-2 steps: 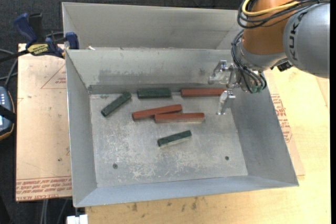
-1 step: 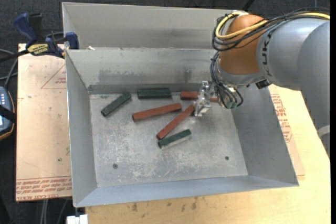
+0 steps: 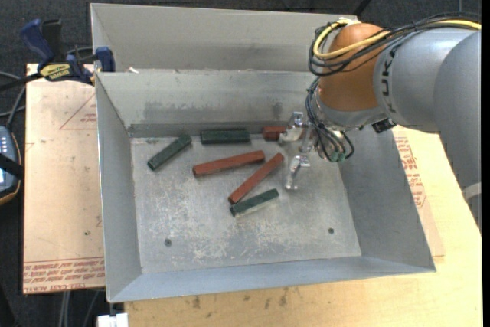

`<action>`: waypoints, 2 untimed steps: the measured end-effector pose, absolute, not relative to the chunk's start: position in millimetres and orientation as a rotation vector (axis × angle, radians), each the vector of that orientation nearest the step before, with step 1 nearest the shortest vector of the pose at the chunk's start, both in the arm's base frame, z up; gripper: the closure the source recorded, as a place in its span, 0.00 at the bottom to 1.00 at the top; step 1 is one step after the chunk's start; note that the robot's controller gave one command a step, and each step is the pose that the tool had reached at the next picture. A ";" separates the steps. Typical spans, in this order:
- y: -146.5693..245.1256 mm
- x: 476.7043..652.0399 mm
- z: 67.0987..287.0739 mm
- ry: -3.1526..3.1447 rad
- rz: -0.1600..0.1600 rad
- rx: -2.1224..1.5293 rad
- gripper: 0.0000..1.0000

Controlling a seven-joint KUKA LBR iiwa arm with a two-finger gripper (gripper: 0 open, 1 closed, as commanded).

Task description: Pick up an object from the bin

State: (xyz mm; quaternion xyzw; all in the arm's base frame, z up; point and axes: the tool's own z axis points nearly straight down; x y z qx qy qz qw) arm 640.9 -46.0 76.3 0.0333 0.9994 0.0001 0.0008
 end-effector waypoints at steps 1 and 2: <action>-45.9 641.0 76.5 3.137 0.000 0.104 0.00; 14.2 611.8 80.2 3.098 -0.009 -0.351 1.00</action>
Offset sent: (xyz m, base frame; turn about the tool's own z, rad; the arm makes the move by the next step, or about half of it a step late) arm -0.0373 0.0627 -0.0063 -0.2962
